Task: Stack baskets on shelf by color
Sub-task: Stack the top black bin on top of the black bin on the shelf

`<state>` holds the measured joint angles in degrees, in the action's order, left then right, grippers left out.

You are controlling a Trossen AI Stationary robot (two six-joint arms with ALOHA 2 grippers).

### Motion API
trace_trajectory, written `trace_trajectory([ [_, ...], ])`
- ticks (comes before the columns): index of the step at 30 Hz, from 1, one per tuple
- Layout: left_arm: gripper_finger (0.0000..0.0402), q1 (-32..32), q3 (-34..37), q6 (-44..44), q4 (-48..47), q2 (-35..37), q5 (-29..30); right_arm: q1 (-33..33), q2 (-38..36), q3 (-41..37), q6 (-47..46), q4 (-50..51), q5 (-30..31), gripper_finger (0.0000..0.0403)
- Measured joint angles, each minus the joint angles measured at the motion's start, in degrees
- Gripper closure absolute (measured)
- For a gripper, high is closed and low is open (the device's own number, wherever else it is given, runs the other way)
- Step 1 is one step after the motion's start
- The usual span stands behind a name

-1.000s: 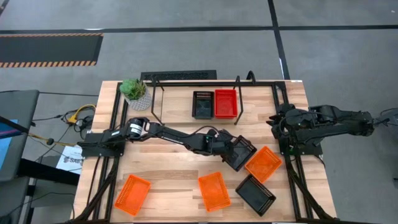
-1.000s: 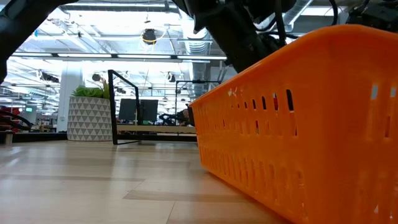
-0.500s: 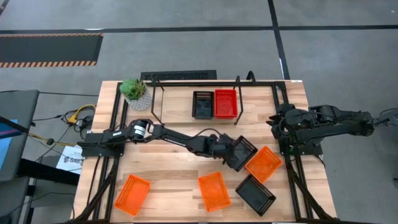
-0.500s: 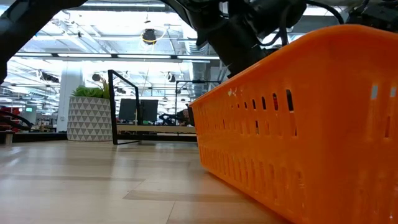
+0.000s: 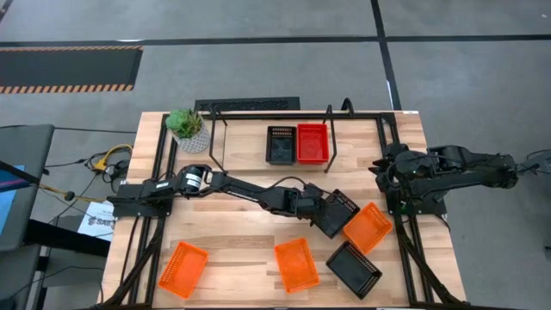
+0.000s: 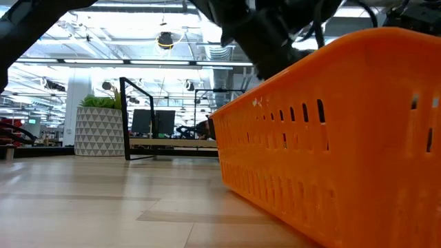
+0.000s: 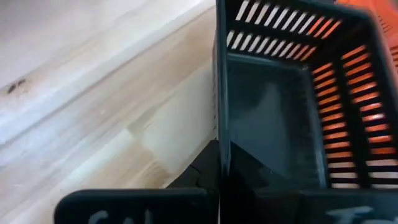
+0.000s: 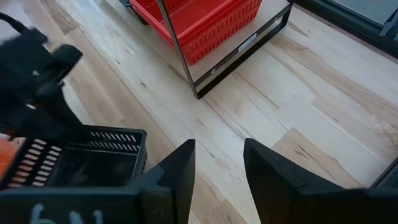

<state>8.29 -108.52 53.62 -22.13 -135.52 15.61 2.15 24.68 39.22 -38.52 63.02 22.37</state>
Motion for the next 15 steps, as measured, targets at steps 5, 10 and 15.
trace_trajectory([
  [5, 0.0401, -0.1, -6.5, 0.0, -7.7, 0.1, 0.0, 0.0, 0.0, 0.0, 0.0, 0.0, 0.0, 0.0243],
  [10, 0.0401, -0.4, -14.6, 1.0, -21.8, 0.2, -0.1, 0.0, 0.0, 0.0, 0.0, 0.0, 0.0, 0.0243],
  [15, 0.0401, -0.6, -26.2, 0.4, -36.0, 0.3, 0.5, 0.0, 0.0, 0.0, 0.0, 0.0, 0.0, 0.0243],
])
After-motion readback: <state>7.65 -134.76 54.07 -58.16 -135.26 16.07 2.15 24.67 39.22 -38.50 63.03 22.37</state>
